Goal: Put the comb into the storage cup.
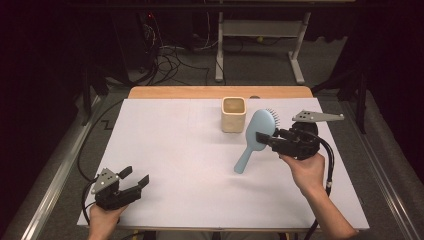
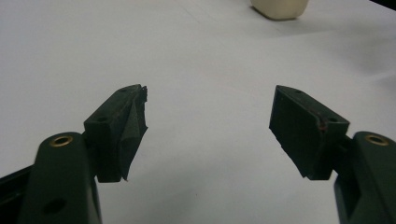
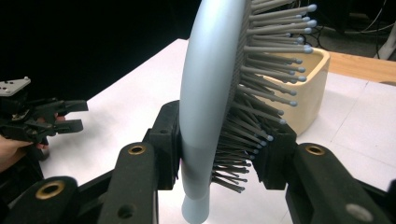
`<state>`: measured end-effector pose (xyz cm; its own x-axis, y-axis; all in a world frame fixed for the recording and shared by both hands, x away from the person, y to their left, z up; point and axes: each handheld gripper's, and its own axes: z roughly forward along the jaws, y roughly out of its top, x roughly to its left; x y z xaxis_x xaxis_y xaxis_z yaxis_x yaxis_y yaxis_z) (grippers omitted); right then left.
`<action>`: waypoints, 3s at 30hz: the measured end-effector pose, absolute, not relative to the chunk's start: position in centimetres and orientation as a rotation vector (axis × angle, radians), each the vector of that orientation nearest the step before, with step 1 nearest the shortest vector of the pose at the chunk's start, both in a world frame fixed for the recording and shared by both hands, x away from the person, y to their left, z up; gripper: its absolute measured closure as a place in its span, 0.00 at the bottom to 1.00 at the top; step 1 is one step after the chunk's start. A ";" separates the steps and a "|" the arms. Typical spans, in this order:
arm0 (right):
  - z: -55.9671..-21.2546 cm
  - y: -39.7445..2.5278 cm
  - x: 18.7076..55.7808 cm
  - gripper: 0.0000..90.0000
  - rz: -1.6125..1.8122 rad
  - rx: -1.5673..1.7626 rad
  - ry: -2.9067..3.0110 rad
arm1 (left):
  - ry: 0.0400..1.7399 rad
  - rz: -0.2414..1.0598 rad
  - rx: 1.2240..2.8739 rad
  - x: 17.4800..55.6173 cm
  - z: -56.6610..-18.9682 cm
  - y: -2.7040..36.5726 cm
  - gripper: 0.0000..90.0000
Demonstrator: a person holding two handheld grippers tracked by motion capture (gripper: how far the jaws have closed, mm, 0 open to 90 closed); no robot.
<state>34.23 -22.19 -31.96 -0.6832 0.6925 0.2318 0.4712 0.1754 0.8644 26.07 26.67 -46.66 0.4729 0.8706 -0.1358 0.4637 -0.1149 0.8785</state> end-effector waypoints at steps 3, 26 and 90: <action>-31.8 -22.3 34.4 0.66 1.512 1.130 2.232 | 1.144 0.522 1.740 26.0 -46.7 26.7 0.31; -30.0 -22.4 35.9 0.66 1.484 1.136 2.206 | 1.135 0.508 1.757 26.0 -46.9 26.4 0.31; -25.5 -21.6 42.3 0.66 1.479 1.177 2.099 | 1.145 0.507 1.751 25.9 -46.8 26.4 0.32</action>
